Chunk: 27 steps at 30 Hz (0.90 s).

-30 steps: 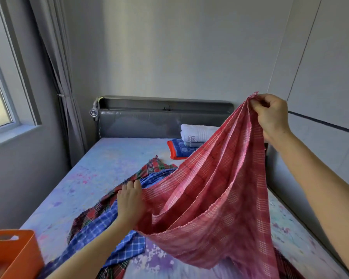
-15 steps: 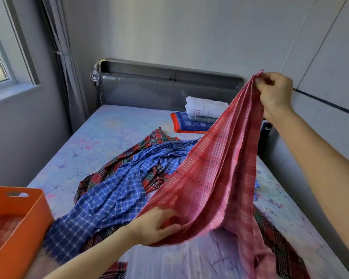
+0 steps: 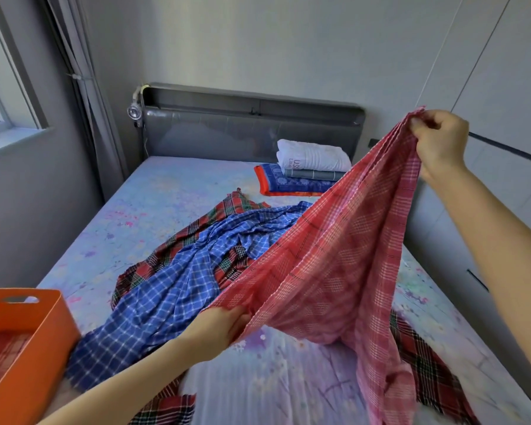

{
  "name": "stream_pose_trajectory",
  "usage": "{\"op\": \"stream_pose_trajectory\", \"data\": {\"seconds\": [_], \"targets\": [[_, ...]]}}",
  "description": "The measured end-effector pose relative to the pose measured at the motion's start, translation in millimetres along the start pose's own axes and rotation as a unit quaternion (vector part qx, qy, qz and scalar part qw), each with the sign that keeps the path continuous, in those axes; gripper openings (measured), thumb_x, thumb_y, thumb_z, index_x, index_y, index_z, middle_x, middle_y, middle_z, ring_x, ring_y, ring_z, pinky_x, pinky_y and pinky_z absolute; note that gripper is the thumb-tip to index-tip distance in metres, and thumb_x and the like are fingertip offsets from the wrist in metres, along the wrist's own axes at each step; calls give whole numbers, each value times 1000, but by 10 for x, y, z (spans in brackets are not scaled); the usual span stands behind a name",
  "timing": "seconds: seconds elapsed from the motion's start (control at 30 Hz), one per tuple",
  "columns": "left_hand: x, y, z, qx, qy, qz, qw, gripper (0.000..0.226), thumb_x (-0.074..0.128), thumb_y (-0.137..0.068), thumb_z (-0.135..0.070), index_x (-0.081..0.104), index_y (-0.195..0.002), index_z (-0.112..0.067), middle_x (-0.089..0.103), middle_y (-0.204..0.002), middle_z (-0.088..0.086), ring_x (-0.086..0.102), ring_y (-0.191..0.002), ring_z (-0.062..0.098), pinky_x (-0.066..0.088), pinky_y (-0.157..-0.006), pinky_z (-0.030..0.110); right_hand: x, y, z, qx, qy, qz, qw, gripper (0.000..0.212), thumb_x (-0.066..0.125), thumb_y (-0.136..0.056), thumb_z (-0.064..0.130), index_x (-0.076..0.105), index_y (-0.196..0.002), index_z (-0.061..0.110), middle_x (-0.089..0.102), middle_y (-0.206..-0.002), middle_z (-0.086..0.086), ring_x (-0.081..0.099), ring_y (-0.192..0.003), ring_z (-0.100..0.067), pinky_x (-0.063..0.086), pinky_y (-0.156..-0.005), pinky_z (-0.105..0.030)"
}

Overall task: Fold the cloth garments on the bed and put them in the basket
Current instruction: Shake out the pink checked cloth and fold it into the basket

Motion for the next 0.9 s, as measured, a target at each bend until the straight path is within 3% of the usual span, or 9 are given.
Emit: {"op": "stream_pose_trajectory", "data": {"seconds": [0.1, 0.17, 0.27, 0.43, 0.57, 0.63, 0.73, 0.83, 0.9], "targets": [[23, -74, 80, -50, 12, 46, 998, 29, 40, -98, -21, 53, -123, -15, 66, -102, 9, 59, -83, 25, 42, -72, 29, -64, -68, -128, -1, 12, -4, 1000, 24, 63, -83, 15, 61, -62, 25, 58, -73, 10, 54, -72, -4, 49, -78, -27], [0, -98, 87, -41, 14, 63, 997, 31, 41, -97, -21, 57, -123, -15, 66, -109, 6, 61, -94, 23, 45, -79, 28, -83, -73, -185, 9, 13, -5, 1000, 20, 64, -82, 19, 64, -63, 24, 58, -80, 8, 56, -77, -4, 52, -78, -25], [42, -107, 165, -36, 36, 100, 994, 43, 34, -96, -40, 60, -120, -15, 66, -112, 3, 60, -96, 18, 45, -84, 29, -85, 10, -143, 0, 18, -6, 1000, 28, 61, -86, 10, 59, -65, 28, 55, -68, 12, 50, -60, 4, 44, -63, -16], [7, -140, 220, -82, 2, 103, 991, 31, 40, -94, -8, 61, -114, -17, 64, -100, 4, 54, -84, 17, 41, -73, 24, -118, -28, -185, -12, 16, -10, 1000, 13, 60, -88, 8, 65, -81, 18, 58, -71, 11, 53, -65, 0, 46, -68, -20], [-11, -190, 323, -135, -22, 98, 986, 24, 42, -93, -7, 65, -100, -11, 66, -96, 5, 60, -92, 24, 44, -74, 28, -115, -35, -206, -34, 25, -9, 999, 10, 60, -87, 7, 68, -92, 11, 59, -72, 9, 54, -67, -3, 48, -71, -23], [-92, -214, 381, -157, 9, 50, 986, 20, 44, -94, -10, 63, -90, -10, 64, -83, 2, 61, -86, 25, 44, -68, 28, -138, -71, -245, -34, 27, -16, 999, 9, 60, -87, 7, 67, -90, 12, 58, -72, 9, 54, -68, -5, 48, -72, -25], [-343, -245, 479, -188, 79, -70, 977, 15, 50, -94, -10, 65, -92, -9, 68, -82, 4, 61, -69, 21, 44, -59, 27, -237, -149, -309, -35, 42, -44, 998, 11, 59, -87, 8, 69, -92, 7, 58, -71, 9, 51, -66, -1, 45, -70, -23], [-633, -212, 510, -230, 131, -137, 955, 13, 52, -93, -6, 61, -87, -13, 60, -69, -2, 50, -54, 10, 35, -49, 19, -376, -208, -372, -31, 65, -77, 994, 16, 57, -90, 9, 69, -96, 0, 60, -82, -1, 51, -74, -5, 39, -63, -11], [-758, -187, 506, -241, 154, -149, 946, 14, 51, -94, -6, 59, -85, -12, 58, -65, -3, 48, -51, 10, 33, -48, 21, -502, -233, -440, -22, 92, -104, 990, 17, 56, -90, 9, 67, -96, -1, 57, -86, -4, 49, -79, -11, 38, -60, -15]]}}
Point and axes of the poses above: each hand's wrist, its own y-axis away from the middle knuckle, its own x-axis out of the palm, z = x × y, the point moved 4 cm from there along -y, towards the middle knuckle
